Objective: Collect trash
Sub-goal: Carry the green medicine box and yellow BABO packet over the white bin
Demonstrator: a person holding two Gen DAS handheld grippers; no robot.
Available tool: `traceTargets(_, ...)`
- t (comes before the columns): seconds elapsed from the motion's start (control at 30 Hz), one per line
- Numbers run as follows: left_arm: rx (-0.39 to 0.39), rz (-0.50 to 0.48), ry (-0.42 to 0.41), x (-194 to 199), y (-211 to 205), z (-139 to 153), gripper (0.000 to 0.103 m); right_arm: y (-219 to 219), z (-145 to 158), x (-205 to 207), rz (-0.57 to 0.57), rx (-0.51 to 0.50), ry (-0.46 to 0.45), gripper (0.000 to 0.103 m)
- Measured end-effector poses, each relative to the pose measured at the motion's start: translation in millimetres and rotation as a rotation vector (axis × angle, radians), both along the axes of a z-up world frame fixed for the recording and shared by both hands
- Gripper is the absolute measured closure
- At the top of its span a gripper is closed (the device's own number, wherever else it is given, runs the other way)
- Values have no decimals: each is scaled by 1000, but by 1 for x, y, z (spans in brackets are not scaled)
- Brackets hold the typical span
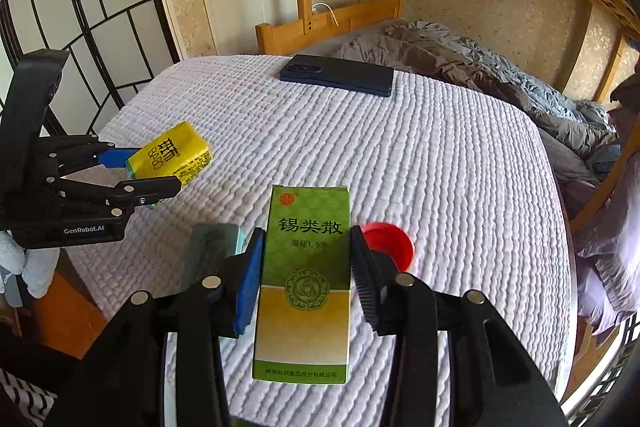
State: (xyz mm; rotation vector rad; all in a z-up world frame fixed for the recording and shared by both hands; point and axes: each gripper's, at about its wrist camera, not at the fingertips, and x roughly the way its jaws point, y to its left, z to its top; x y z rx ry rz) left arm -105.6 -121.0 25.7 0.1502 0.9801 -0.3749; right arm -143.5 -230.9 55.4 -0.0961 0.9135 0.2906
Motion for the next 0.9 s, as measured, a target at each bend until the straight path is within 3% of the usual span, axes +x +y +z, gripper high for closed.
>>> traceTargets(0.9, -9, -6, 50, -94, -5, -3, 48, -12, -7, -100, -34, 43, 44, 61)
